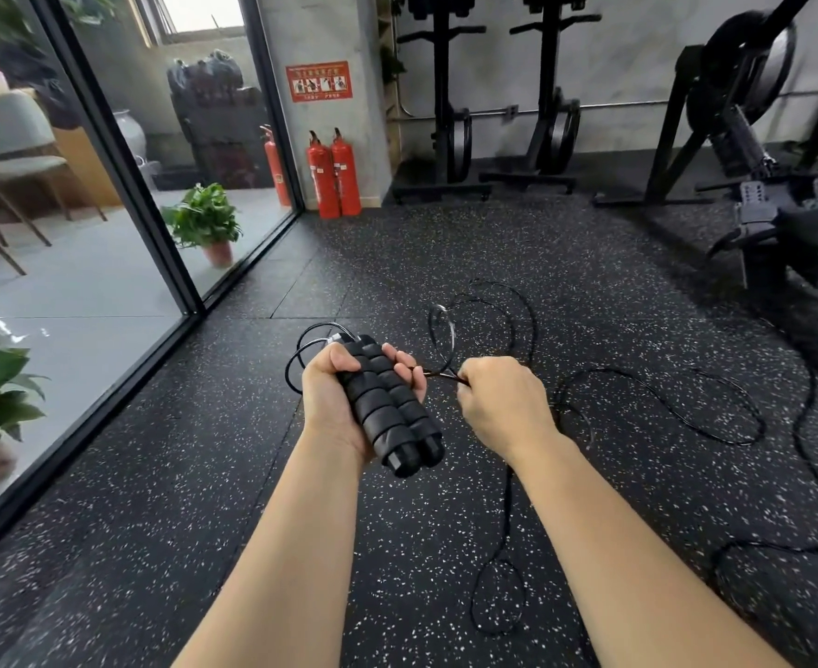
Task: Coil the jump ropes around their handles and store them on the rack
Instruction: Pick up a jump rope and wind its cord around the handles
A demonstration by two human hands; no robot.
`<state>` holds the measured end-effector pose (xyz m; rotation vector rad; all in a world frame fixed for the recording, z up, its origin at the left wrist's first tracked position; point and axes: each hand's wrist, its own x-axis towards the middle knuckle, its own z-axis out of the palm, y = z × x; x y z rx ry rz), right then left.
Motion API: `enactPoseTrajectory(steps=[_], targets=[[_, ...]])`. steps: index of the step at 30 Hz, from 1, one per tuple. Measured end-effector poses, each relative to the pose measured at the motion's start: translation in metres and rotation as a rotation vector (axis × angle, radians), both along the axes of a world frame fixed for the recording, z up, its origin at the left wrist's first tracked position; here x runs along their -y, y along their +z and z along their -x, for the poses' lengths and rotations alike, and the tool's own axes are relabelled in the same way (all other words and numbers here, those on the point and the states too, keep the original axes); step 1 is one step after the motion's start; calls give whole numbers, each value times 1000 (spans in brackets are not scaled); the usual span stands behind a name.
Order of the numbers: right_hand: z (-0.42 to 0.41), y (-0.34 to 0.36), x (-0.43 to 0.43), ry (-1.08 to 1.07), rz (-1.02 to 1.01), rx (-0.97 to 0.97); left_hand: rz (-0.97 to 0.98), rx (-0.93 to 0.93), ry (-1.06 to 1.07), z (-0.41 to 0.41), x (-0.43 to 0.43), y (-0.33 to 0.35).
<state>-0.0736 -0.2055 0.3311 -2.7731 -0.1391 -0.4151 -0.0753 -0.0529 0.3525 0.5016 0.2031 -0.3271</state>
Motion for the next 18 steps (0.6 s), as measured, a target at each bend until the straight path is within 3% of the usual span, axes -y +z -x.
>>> enactPoseTrajectory(steps=[8, 18], targets=[[-7, -25, 43, -145, 97, -149, 25, 26, 238, -8, -21, -2], [-3, -47, 64, -380, -4, -283, -24, -65, 478, -8, -28, -3]])
